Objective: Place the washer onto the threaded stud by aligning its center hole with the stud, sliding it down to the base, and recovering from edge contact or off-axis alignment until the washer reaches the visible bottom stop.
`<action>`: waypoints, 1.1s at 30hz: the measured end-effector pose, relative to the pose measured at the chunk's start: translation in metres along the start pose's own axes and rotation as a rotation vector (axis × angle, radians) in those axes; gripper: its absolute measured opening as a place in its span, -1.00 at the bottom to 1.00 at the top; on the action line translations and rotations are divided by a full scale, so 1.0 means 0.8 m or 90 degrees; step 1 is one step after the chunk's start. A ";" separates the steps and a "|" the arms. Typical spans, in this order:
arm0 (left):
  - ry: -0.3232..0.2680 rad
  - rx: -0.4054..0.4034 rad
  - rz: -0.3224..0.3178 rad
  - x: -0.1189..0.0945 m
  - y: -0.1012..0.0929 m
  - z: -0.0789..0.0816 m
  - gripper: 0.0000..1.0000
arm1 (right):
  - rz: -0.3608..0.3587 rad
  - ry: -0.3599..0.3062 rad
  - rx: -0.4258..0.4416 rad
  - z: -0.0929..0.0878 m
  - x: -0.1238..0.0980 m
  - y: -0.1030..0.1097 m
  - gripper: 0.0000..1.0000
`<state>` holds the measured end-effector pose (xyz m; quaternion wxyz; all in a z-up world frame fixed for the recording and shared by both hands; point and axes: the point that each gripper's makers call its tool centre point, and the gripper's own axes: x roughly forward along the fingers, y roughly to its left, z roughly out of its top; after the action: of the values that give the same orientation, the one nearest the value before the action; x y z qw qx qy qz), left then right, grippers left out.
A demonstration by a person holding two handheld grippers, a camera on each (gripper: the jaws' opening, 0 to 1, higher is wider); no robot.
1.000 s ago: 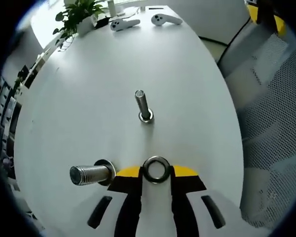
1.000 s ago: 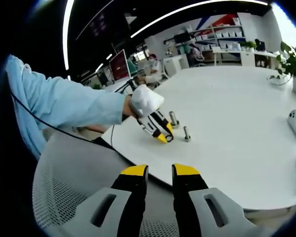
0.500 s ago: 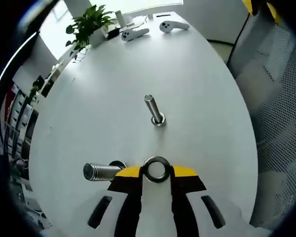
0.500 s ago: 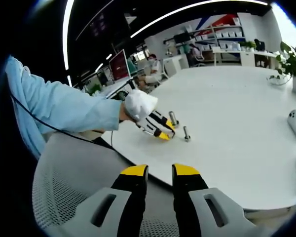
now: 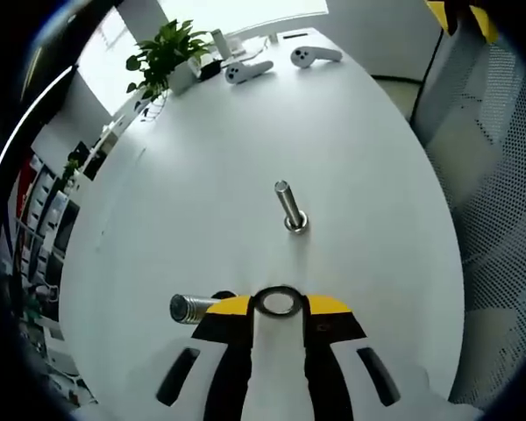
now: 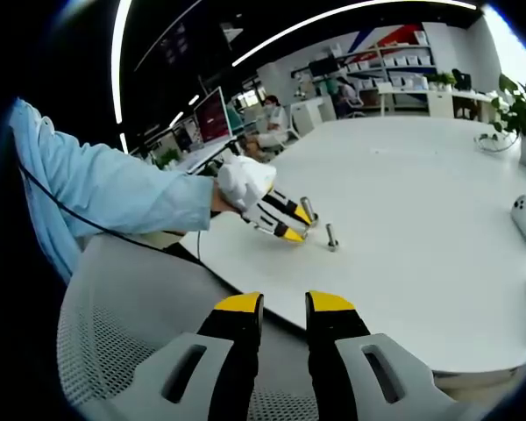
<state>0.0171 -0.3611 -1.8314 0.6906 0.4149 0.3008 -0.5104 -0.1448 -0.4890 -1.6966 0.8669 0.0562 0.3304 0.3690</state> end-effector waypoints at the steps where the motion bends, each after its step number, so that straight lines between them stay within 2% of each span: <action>1: -0.003 0.000 0.001 -0.001 0.000 0.001 -0.87 | 0.000 0.000 0.000 0.000 0.000 0.000 -0.56; 2: 0.022 0.018 -0.010 -0.005 -0.001 -0.006 -0.97 | 0.000 0.000 0.000 0.000 0.000 0.000 -0.56; 3: 0.000 0.007 0.012 0.000 0.008 -0.001 -1.00 | 0.000 0.000 0.000 0.000 0.000 0.000 -0.56; 5: 0.004 -0.001 -0.011 -0.002 0.004 -0.004 -1.00 | 0.000 0.000 0.000 0.000 0.000 0.000 -0.56; 9: 0.001 0.016 -0.001 -0.012 0.010 -0.006 -1.00 | 0.000 0.000 0.000 0.000 0.000 0.000 -0.56; 13: -0.038 -0.024 0.038 -0.042 0.035 0.003 -1.00 | 0.000 0.000 0.000 0.000 0.000 0.000 -0.56; 16: -0.056 -0.065 0.079 -0.078 0.059 0.000 -1.00 | 0.002 0.000 -0.002 0.000 0.001 0.001 -0.57; 19: -0.060 -0.108 0.113 -0.105 0.082 -0.018 -1.00 | 0.003 0.001 -0.003 0.000 0.001 0.001 -0.57; 23: -0.035 -0.129 0.131 -0.120 0.087 -0.050 -1.00 | 0.004 0.000 -0.002 0.000 0.001 0.002 -0.57; 26: -0.017 -0.130 0.124 -0.116 0.075 -0.065 -1.00 | 0.003 -0.001 -0.002 0.001 0.000 0.002 -0.57; 29: 0.004 -0.121 0.096 -0.108 0.058 -0.074 -1.00 | 0.003 0.000 -0.002 0.000 0.000 0.002 -0.57; 31: 0.017 -0.108 0.057 -0.098 0.043 -0.078 -1.00 | 0.003 0.000 -0.001 0.000 0.000 0.001 -0.57; 32: 0.024 -0.114 0.028 -0.093 0.033 -0.080 -0.95 | 0.002 -0.001 -0.001 0.000 0.000 0.001 -0.57; 33: 0.037 -0.142 0.011 -0.087 0.024 -0.083 -0.84 | 0.002 -0.001 -0.001 0.000 0.000 0.001 -0.57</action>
<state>0.0153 -0.2686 -1.7993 0.7279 0.3527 0.3717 -0.4555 -0.1452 -0.4883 -1.6962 0.8665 0.0564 0.3298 0.3704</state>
